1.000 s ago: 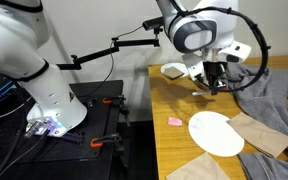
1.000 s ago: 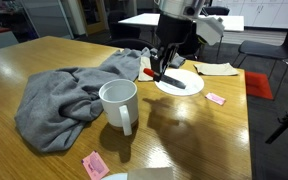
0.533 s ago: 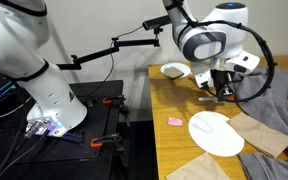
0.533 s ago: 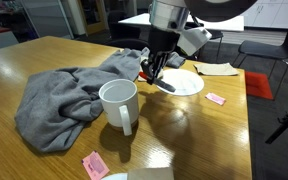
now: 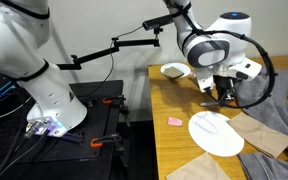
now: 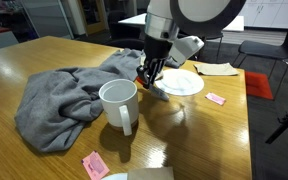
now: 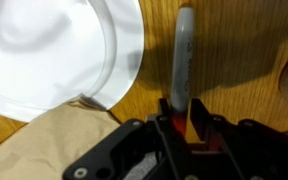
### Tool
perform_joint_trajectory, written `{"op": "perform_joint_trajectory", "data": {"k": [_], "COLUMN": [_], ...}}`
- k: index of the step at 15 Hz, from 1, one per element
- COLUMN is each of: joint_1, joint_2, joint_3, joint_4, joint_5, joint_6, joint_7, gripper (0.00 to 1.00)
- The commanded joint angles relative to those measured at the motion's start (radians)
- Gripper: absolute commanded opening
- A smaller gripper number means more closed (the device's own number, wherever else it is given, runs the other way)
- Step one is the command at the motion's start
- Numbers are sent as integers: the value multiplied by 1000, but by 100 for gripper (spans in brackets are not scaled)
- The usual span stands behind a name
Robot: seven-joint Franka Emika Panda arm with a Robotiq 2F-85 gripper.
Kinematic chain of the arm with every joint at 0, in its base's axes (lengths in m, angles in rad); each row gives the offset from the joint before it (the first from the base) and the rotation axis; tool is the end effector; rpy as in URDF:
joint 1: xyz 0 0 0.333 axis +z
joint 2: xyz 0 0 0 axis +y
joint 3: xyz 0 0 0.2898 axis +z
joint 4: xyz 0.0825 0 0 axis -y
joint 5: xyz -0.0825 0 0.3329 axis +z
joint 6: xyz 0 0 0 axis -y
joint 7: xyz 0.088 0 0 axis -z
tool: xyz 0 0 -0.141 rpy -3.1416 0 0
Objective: Move the marker to the right of the cup
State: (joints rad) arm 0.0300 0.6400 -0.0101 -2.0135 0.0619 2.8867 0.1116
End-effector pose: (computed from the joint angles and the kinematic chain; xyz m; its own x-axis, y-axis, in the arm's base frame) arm 0.5863 0.0086 0.1440 0.9626 -0.1482 0.2266 -0.1409 -0.9888 -0.0485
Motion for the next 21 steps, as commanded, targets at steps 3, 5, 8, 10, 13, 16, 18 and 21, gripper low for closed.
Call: {"op": "perform_joint_trajectory", "data": {"k": [3,5,8,10,13,16,18,21], "joint_1": [28,36,53,50,80,115,137,143], "joint_2": [-37,-69,-136,-196,-296,-395,-454,-524], "joint_3": [-16,-17,-24,-16,-47,-85,-109,-112], "joint_4": [-13,-41,-92,-141,-228,-315,-362,-413], "joint_5": [10,9,13,20,6,-25,-64,-126], "joint_6": [-13,-7,-11,-16,-10,2,-1,-8], "joint_7": [50,56,91,102,161,221,261,309], "gripper": [76,91,100,100,100,100,100,100]}}
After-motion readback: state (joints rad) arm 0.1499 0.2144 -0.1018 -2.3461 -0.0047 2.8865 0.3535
